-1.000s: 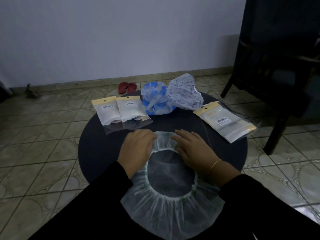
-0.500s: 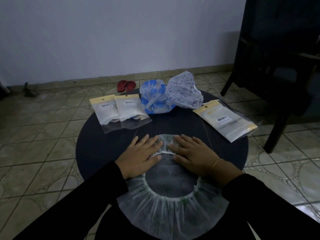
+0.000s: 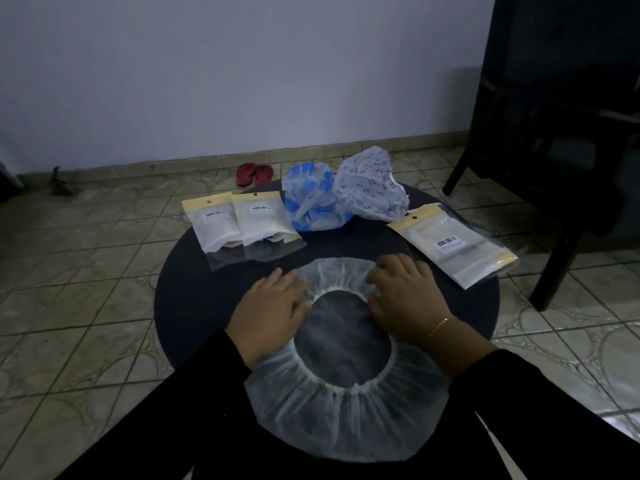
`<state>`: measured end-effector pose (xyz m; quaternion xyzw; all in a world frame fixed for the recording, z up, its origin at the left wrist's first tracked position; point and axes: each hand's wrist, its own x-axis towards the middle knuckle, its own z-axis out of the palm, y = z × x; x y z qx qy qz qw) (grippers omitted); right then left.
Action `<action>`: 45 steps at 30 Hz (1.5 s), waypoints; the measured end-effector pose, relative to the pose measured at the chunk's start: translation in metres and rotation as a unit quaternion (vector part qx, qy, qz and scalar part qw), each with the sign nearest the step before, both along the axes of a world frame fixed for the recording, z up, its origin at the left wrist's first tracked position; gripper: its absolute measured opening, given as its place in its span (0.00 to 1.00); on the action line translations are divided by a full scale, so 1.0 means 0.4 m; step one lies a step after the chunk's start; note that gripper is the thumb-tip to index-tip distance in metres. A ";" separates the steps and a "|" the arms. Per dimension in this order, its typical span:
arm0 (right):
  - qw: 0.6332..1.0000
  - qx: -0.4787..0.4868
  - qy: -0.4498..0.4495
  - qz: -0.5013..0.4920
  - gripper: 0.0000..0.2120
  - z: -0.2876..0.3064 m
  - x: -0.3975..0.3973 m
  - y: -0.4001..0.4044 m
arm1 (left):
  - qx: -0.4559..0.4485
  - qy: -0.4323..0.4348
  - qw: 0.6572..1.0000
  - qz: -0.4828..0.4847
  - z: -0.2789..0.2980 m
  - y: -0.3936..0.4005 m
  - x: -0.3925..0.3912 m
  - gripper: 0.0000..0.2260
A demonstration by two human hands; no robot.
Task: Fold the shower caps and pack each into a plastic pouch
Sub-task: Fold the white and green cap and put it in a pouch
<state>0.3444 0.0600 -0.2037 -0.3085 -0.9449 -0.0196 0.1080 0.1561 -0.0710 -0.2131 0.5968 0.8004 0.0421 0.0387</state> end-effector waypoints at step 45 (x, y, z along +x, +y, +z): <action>0.974 -0.182 -0.113 0.071 0.24 0.043 0.231 0.022 | 0.041 -0.152 0.982 -0.099 0.028 -0.191 -0.089 0.20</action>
